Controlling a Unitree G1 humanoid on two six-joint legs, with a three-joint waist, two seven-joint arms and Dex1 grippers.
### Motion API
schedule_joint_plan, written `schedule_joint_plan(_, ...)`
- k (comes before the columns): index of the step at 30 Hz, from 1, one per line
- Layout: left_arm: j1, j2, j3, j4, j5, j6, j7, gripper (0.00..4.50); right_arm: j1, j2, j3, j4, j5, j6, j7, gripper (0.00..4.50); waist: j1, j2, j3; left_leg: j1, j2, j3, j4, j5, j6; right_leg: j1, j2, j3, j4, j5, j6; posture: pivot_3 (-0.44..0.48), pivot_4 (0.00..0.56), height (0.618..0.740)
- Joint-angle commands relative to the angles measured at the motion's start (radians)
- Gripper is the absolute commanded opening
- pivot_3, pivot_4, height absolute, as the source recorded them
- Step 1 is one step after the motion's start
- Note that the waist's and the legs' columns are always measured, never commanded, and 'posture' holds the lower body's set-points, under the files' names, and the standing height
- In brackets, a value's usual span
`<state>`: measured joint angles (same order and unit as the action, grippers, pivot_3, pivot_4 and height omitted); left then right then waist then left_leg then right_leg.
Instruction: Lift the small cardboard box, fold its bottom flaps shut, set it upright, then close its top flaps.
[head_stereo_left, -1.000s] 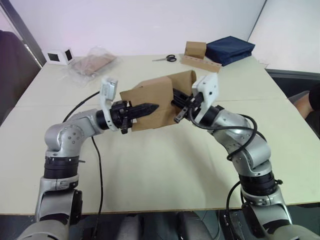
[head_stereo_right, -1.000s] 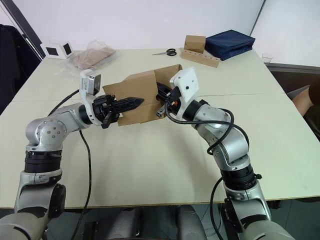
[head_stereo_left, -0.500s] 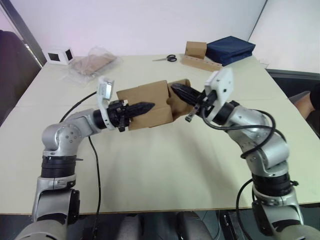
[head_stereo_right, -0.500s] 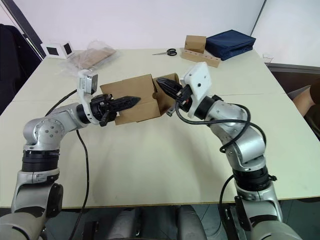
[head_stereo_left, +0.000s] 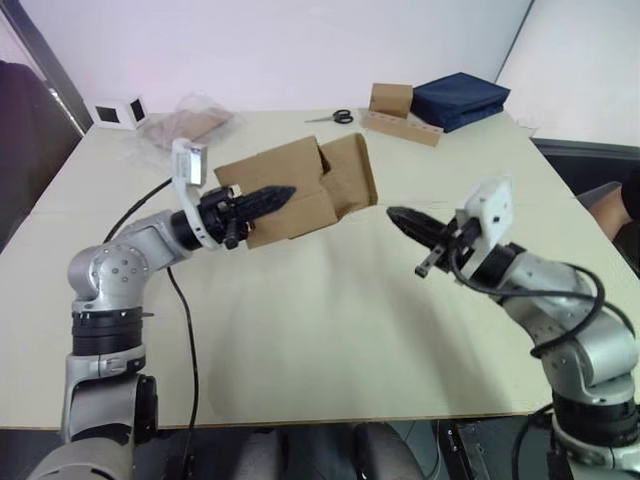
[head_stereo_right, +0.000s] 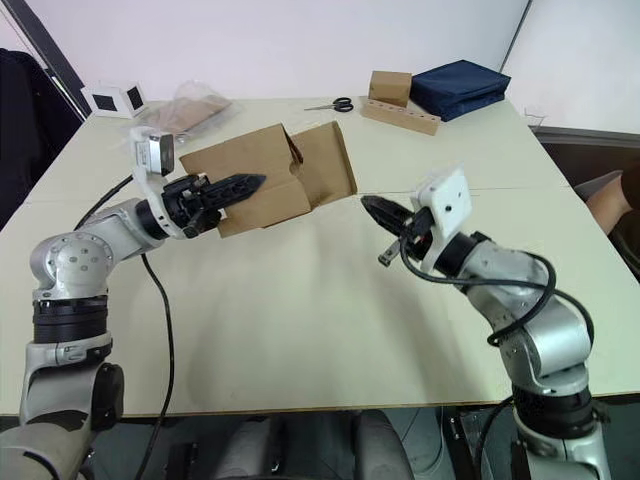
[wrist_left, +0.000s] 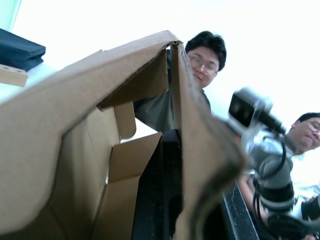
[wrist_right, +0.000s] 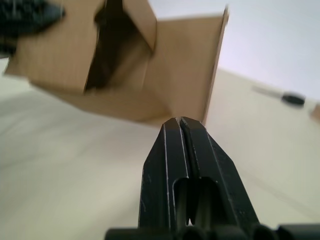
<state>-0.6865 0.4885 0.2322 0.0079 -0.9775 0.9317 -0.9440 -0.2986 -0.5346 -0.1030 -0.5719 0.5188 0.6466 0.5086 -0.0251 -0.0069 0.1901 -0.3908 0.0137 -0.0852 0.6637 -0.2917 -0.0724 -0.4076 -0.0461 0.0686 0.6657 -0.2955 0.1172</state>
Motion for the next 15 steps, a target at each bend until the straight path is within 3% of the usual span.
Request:
schedule_joint_plan(1,-0.024,-0.003,0.028,-0.052,-0.056,0.013,0.02,0.01,-0.017,0.038,0.018,-0.024,-0.012,-0.037,-0.032,0.0,-0.003,0.0,0.0,0.0,0.0,0.0,0.0,0.0,0.0,0.0,0.0,0.0,0.0,0.0,0.0,0.0,0.15,0.74)
schedule_joint_plan(15,-0.005,-0.047,-0.013,-0.098,-0.11,0.045,0.069,0.01,-0.138,0.156,0.202,-0.004,-0.028,-0.037,-0.022,0.0,-0.018,0.0,0.0,0.0,0.0,-0.001,0.0,0.0,0.0,0.0,0.0,0.0,0.0,0.0,0.0,0.0,0.15,0.74)
